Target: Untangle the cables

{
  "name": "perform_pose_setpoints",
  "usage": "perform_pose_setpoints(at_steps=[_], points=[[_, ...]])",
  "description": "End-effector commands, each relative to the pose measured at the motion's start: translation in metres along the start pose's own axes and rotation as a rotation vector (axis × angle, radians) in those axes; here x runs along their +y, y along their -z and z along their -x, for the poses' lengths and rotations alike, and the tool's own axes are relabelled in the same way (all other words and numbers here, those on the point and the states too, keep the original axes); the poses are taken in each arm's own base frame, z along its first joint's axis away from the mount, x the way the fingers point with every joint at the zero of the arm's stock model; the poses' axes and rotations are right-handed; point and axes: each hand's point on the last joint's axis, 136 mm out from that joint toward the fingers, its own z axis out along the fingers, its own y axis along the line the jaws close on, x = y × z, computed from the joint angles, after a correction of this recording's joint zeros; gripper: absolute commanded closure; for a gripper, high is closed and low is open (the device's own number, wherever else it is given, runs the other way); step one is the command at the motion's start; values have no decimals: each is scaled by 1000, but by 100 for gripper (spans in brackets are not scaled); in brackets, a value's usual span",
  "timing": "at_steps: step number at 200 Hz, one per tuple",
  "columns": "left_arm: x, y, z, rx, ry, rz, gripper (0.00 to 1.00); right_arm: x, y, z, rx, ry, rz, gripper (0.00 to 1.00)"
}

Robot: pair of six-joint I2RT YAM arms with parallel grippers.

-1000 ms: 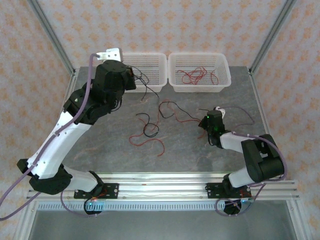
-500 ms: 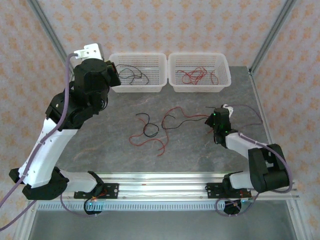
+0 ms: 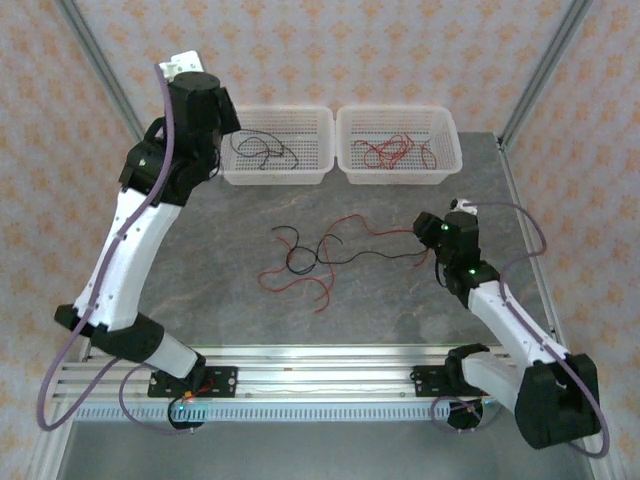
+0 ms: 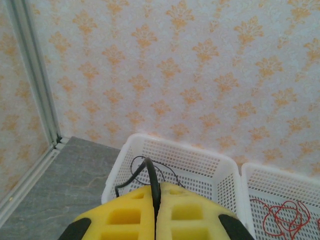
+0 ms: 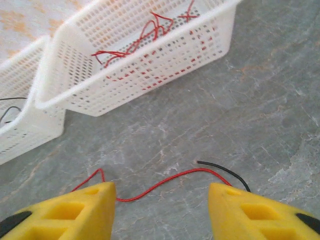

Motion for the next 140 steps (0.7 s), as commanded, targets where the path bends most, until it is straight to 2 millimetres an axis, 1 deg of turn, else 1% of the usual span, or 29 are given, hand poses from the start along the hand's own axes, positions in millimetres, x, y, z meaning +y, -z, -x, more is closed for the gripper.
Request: perform_pose_setpoints(at_steps=[1, 19, 36, 64, 85, 109, 125, 136, 140], points=[[-20, -6, 20, -44, 19, -91, 94, 6, 17, 5, 20, 21, 18, 46], [-33, -20, 22, -50, 14, -123, 94, 10, 29, 11, 4, 26, 31, 45], [-41, -34, 22, -56, 3, -131, 94, 13, 38, 16, -5, 26, 48, 45], [-44, -59, 24, -81, -18, -124, 94, 24, 49, 18, -1, 18, 103, 45], [-43, -81, 22, -97, -39, -104, 94, 26, 56, 17, -1, 5, 124, 47], [-43, -107, 14, -93, -62, -84, 94, 22, 63, 16, -6, 2, 113, 47], [-44, -123, 5, -78, -69, -85, 95, 17, 66, 14, -8, 2, 95, 48], [-45, -135, -5, -60, -74, -83, 95, 15, 68, 14, -11, 2, 86, 48], [-45, -136, -6, -58, -74, -86, 96, 14, 68, 14, -12, 1, 84, 48]])
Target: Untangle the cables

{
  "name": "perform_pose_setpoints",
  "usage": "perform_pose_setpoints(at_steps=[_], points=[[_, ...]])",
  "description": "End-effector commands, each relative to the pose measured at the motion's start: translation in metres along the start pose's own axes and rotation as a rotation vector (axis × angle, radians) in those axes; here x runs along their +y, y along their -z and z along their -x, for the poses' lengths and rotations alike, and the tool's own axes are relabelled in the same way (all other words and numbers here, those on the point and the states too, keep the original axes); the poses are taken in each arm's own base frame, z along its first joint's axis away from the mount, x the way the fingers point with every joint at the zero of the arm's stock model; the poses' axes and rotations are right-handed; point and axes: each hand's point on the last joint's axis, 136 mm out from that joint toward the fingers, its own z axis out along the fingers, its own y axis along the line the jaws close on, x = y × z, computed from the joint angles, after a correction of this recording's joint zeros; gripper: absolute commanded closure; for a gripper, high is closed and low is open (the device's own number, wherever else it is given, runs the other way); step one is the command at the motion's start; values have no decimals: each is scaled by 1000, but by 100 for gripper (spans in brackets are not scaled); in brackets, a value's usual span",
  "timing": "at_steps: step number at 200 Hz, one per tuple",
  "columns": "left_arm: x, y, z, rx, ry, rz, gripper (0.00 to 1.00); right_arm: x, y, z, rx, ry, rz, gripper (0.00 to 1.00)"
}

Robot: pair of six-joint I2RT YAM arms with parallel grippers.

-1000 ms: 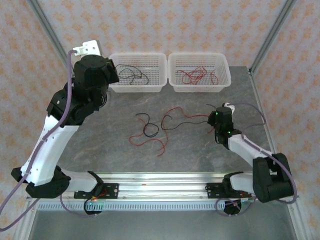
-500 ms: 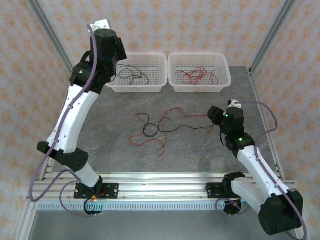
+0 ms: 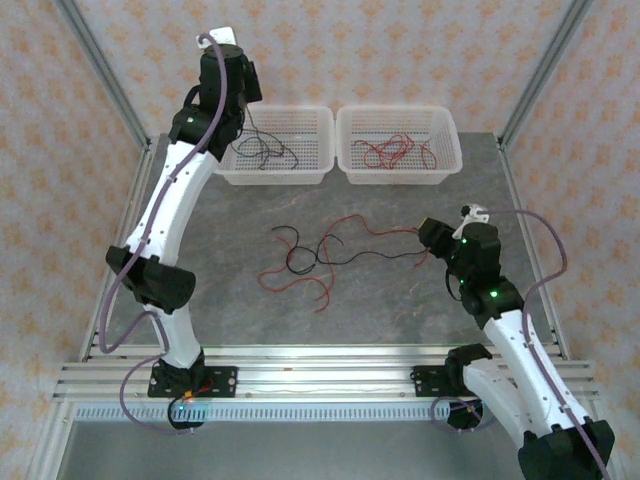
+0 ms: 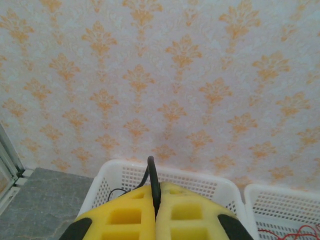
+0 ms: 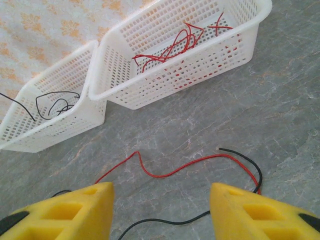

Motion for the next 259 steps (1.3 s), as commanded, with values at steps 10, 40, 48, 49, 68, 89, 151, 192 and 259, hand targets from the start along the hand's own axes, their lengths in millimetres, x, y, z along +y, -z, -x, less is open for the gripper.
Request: perform_pose_setpoints(at_steps=[10, 40, 48, 49, 68, 89, 151, 192, 259], points=[[-9, -31, -12, 0, -18, -34, 96, -5, 9, 2, -12, -9, -29, 48], [-17, -62, -62, 83, -30, -53, 99, -7, 10, 1, -14, -13, -34, 48], [-19, -69, -76, 103, -27, -56, 100, -7, 10, 1, -15, -13, -35, 49], [-19, -70, -77, 104, -26, -56, 100, -7, 10, 1, -13, -13, -35, 49], [-23, -84, -107, 130, -2, -75, 100, -7, 10, 1, -14, -12, -34, 49], [-27, -96, -134, 143, 29, -95, 100, -8, 11, 0, -10, -8, -38, 49], [-27, -130, -211, 243, 49, -79, 100, -13, 12, -4, -9, -4, -53, 49], [-21, -144, -255, 317, 36, -43, 86, -13, 12, -4, -10, -1, -52, 49], [-22, -161, -275, 378, 13, -4, 43, -13, 11, -4, -9, 3, -54, 49]])
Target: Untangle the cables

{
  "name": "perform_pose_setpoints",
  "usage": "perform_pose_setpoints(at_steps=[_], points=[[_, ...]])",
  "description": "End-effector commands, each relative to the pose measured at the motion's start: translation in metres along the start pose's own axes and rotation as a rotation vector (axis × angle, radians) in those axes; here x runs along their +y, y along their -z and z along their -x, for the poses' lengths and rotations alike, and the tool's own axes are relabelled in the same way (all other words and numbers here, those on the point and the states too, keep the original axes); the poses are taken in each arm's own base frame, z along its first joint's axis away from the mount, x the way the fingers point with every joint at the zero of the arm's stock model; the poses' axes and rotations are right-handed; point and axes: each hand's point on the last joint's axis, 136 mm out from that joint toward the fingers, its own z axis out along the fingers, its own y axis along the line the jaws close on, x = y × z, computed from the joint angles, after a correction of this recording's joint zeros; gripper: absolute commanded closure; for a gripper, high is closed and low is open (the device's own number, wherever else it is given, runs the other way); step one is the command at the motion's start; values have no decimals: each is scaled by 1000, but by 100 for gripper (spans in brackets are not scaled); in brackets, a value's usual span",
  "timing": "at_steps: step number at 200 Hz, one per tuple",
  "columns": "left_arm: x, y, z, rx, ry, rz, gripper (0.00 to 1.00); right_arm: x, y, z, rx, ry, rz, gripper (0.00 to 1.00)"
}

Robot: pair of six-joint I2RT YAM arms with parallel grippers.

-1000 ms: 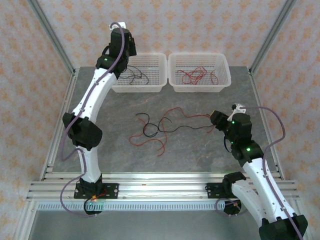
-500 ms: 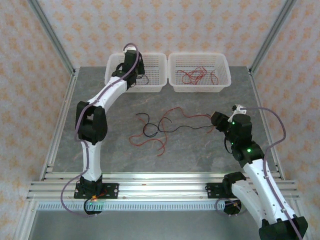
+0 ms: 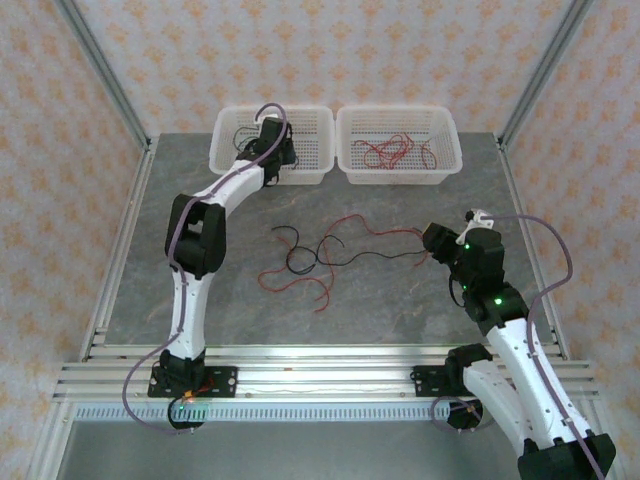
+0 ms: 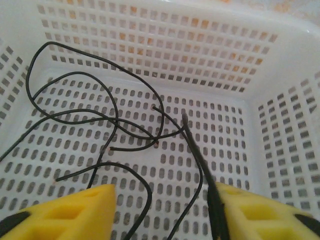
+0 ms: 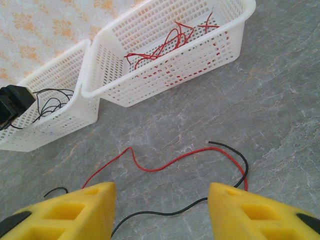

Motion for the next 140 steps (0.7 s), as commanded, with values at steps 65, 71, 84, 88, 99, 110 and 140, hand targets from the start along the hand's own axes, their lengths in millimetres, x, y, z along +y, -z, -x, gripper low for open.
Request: perform_pose_setpoints(at_steps=[65, 71, 84, 88, 99, 110, 140], points=[[33, 2, 40, -43, -21, 242, 45, -7, -2, -2, -5, 3, -27, 49], [38, 1, 42, -44, -20, 254, 53, -7, -2, -2, -4, 2, -27, 49], [45, 0, 45, -41, -18, 268, 72, -7, -2, -2, -4, 4, -28, 49], [48, 0, 45, -39, -19, 274, 76, -7, -2, -3, -2, 4, -29, 49], [57, -1, 47, -37, -20, 292, 83, -7, -2, -2, -5, 4, -30, 49], [67, -2, 47, -31, -20, 313, 89, -8, -3, -3, -3, 4, -31, 49], [93, -4, 52, -17, -3, 358, 99, -8, -6, -5, 6, 4, -33, 49]])
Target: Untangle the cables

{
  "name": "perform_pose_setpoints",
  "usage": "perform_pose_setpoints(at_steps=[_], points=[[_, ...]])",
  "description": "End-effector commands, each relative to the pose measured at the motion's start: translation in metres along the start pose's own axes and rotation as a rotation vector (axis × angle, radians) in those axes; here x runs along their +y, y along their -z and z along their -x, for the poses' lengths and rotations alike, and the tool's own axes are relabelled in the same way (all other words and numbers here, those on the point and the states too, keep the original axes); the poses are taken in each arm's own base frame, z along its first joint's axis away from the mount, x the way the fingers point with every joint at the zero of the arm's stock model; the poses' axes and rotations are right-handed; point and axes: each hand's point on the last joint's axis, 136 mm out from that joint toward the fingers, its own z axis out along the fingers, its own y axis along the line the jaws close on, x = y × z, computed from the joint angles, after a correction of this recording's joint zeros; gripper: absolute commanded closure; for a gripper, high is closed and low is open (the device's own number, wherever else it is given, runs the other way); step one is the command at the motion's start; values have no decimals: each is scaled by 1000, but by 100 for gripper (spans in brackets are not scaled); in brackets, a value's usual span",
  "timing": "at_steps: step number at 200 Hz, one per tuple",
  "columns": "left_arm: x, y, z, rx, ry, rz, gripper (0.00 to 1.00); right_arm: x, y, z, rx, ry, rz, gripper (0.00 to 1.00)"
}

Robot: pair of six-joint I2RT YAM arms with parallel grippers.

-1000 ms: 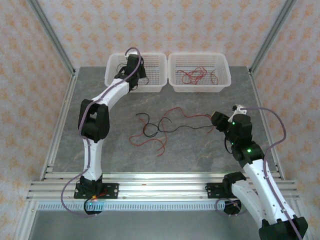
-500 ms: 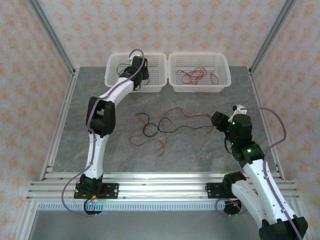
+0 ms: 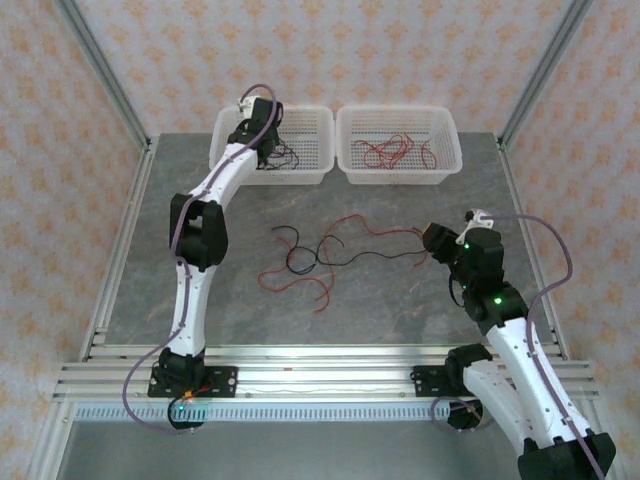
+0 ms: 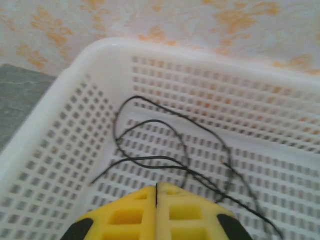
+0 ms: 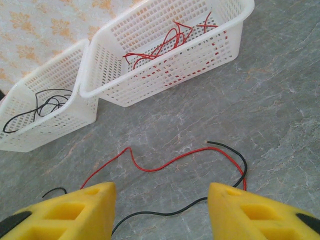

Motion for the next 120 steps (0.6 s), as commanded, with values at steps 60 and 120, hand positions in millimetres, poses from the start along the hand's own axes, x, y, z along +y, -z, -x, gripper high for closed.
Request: perform_pose_setpoints(at_steps=[60, 120], points=[[16, 60, 27, 84, 34, -139, 100, -7, -7, -5, 12, 10, -34, 49], [14, 171, -20, 254, -120, -228, 97, -9, -9, -8, 75, 44, -65, 48]])
